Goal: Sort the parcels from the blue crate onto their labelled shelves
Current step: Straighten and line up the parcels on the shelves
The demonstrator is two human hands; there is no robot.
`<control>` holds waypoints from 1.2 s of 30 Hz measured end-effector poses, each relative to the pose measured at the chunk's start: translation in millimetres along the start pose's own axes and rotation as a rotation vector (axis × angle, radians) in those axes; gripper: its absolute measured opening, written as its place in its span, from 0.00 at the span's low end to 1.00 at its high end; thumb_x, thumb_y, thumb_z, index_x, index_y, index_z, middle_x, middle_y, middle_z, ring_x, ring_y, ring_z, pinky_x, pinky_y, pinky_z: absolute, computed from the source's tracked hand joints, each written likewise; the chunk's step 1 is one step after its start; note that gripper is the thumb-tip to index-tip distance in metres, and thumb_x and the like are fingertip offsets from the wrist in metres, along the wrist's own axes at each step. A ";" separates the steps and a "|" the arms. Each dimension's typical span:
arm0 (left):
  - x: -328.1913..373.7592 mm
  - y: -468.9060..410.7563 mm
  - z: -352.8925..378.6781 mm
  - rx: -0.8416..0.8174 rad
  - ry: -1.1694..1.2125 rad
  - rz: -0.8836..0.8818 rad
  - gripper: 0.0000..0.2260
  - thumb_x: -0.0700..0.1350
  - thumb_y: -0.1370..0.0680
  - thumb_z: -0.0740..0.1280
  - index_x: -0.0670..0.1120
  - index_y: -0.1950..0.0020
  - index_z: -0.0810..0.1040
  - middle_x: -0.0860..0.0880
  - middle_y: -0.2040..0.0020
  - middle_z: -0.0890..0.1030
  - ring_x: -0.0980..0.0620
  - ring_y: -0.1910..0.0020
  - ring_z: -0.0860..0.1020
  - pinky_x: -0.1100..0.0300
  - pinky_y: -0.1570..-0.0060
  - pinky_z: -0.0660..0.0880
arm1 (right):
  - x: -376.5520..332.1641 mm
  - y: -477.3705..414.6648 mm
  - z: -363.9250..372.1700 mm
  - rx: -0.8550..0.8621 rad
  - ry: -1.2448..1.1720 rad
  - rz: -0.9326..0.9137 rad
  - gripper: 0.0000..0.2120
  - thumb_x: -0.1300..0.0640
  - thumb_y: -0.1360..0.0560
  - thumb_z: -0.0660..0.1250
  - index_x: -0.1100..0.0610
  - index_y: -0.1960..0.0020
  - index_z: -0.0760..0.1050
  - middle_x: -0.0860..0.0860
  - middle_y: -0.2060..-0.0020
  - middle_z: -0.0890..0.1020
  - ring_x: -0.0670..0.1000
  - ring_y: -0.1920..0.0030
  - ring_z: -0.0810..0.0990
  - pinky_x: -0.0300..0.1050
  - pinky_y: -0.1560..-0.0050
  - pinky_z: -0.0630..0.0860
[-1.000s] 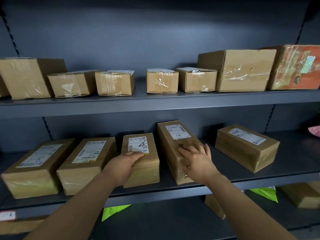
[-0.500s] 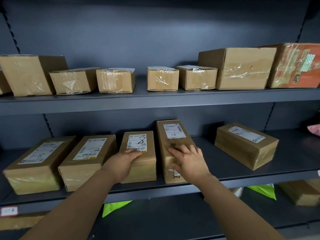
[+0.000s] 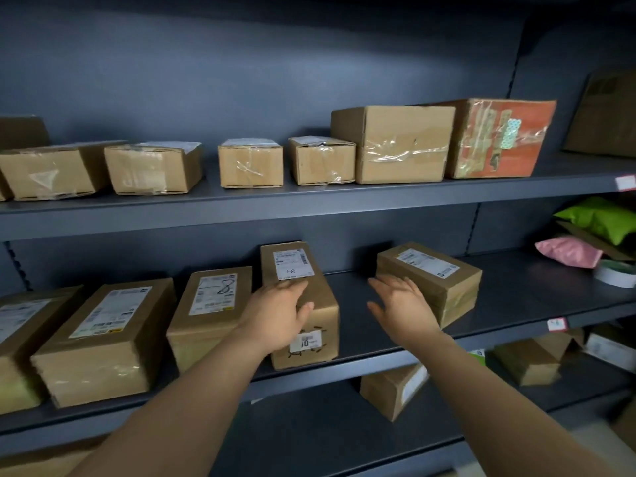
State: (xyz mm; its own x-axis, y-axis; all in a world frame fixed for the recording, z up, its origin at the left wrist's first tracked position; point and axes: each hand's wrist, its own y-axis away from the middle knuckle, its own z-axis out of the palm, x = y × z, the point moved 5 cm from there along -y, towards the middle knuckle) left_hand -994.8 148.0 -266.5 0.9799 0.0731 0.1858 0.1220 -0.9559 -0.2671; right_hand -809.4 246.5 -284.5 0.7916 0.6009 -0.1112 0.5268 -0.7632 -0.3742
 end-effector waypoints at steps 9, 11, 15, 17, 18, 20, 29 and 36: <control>27.0 -55.8 45.4 -0.182 -0.204 -0.104 0.33 0.66 0.23 0.53 0.49 0.24 0.59 0.48 0.26 0.63 0.47 0.30 0.66 0.51 0.37 0.70 | 127.2 -14.4 15.1 -0.226 0.182 0.297 0.31 0.61 0.24 0.59 0.55 0.24 0.52 0.54 0.24 0.54 0.55 0.25 0.54 0.50 0.26 0.50; 24.1 -55.4 45.9 -0.169 -0.243 -0.097 0.33 0.67 0.23 0.52 0.50 0.24 0.59 0.49 0.26 0.64 0.48 0.32 0.68 0.53 0.43 0.72 | 134.0 -15.1 20.7 -0.250 0.167 0.313 0.30 0.62 0.24 0.58 0.55 0.24 0.52 0.53 0.25 0.56 0.55 0.26 0.55 0.50 0.27 0.52; 21.8 -52.5 38.5 -0.131 -0.278 -0.053 0.35 0.71 0.25 0.49 0.53 0.24 0.59 0.52 0.25 0.63 0.50 0.32 0.69 0.54 0.44 0.71 | 124.2 -12.8 24.0 -0.123 0.158 0.291 0.28 0.61 0.23 0.57 0.51 0.25 0.58 0.52 0.29 0.65 0.57 0.32 0.63 0.49 0.32 0.59; 20.5 -53.0 36.4 -0.131 -0.270 -0.052 0.36 0.72 0.26 0.49 0.53 0.24 0.59 0.52 0.25 0.63 0.50 0.31 0.68 0.53 0.42 0.69 | 109.4 -13.6 23.9 -0.072 0.139 0.246 0.25 0.58 0.22 0.57 0.48 0.26 0.59 0.52 0.32 0.67 0.57 0.34 0.65 0.48 0.32 0.59; 20.2 -52.9 35.9 -0.130 -0.265 -0.053 0.36 0.72 0.26 0.49 0.54 0.24 0.59 0.53 0.25 0.63 0.51 0.30 0.67 0.53 0.42 0.69 | 100.2 -14.4 25.0 -0.058 0.136 0.209 0.24 0.56 0.21 0.56 0.48 0.26 0.60 0.52 0.34 0.68 0.57 0.35 0.65 0.49 0.31 0.57; 19.4 -51.4 35.5 -0.129 -0.253 -0.050 0.37 0.73 0.27 0.49 0.54 0.24 0.58 0.53 0.24 0.61 0.51 0.29 0.65 0.53 0.40 0.68 | 81.4 -15.4 29.4 -0.046 0.109 0.140 0.23 0.53 0.21 0.56 0.47 0.27 0.61 0.52 0.36 0.69 0.57 0.35 0.67 0.50 0.28 0.52; 8.6 -40.7 33.3 -0.200 -0.181 0.009 0.39 0.66 0.27 0.60 0.54 0.22 0.49 0.54 0.21 0.52 0.51 0.24 0.55 0.53 0.31 0.61 | 19.6 -9.6 39.8 -0.014 -0.049 -0.030 0.23 0.52 0.23 0.60 0.47 0.29 0.65 0.52 0.39 0.69 0.55 0.38 0.67 0.50 0.34 0.66; -2.4 -34.7 36.2 -0.225 0.060 -0.011 0.36 0.60 0.27 0.67 0.51 0.23 0.57 0.57 0.27 0.58 0.51 0.32 0.68 0.56 0.35 0.68 | 6.1 -7.0 37.5 -0.025 -0.005 -0.004 0.19 0.50 0.22 0.58 0.49 0.31 0.67 0.50 0.39 0.70 0.53 0.39 0.67 0.47 0.41 0.70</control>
State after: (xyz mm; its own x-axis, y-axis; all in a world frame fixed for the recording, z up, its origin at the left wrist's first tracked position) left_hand -995.6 191.3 -291.9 0.9667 0.0731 0.2453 0.0875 -0.9950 -0.0482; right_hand -819.9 264.5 -317.1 0.7882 0.6047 -0.1146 0.5370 -0.7667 -0.3518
